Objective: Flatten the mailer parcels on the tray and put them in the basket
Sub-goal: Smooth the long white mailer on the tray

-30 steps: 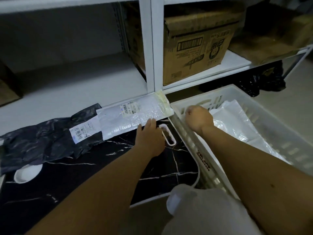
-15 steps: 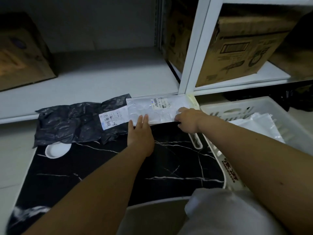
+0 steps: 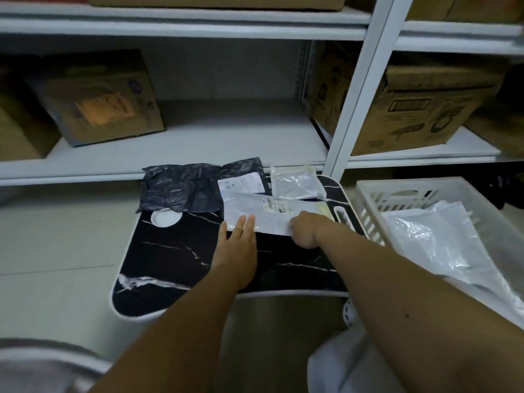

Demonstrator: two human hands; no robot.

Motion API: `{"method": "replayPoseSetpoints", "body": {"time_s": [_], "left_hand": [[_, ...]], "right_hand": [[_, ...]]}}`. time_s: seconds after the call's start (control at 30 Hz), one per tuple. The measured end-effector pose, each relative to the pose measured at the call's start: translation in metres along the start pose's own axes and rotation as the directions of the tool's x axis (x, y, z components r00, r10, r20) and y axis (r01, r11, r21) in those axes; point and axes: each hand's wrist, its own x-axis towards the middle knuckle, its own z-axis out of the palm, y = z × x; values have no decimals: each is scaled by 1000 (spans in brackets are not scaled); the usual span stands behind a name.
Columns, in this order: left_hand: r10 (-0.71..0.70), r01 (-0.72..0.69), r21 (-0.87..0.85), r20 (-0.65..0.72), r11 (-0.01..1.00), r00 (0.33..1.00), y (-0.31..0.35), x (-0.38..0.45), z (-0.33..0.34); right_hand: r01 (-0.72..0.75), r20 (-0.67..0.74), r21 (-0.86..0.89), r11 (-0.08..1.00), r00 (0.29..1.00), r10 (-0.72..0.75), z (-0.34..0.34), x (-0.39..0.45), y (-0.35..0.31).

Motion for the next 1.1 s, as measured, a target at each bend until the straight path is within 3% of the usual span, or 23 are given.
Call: {"method": "replayPoseSetpoints", "body": {"time_s": [0.23, 0.4, 0.5, 0.57, 0.63, 0.73, 0.87, 1.1], "left_hand": [[-66, 60, 52, 111, 997, 992, -19, -62, 35], [-70, 75, -19, 193, 997, 979, -26, -70, 49], [-91, 107, -109, 144, 988, 985, -23, -68, 47], [-144, 152, -210, 53, 966, 988, -20, -66, 44], [-236, 221, -291, -18, 931, 972, -18, -61, 46], [-295, 266, -309, -53, 913, 954, -14, -51, 67], [-289, 269, -365, 1, 891, 957, -14, -52, 86], [-224, 210, -391, 11, 896, 974, -24, -57, 108]], "right_hand": [[56, -4, 74, 996, 998, -56, 42, -22, -60], [44, 44, 90, 995, 998, -48, 60, -31, -83], [12, 49, 64, 998, 999, -15, 66, -35, -91], [-10, -41, 35, 999, 999, 11, 68, -40, -97], [-4, -220, 43, 999, 975, 13, 73, -41, -107], [146, -456, 72, 987, 885, -98, 90, -35, -122], [226, -376, 8, 974, 903, -207, 121, -20, -133], [186, -385, 40, 982, 910, -157, 150, -16, -129]]}}
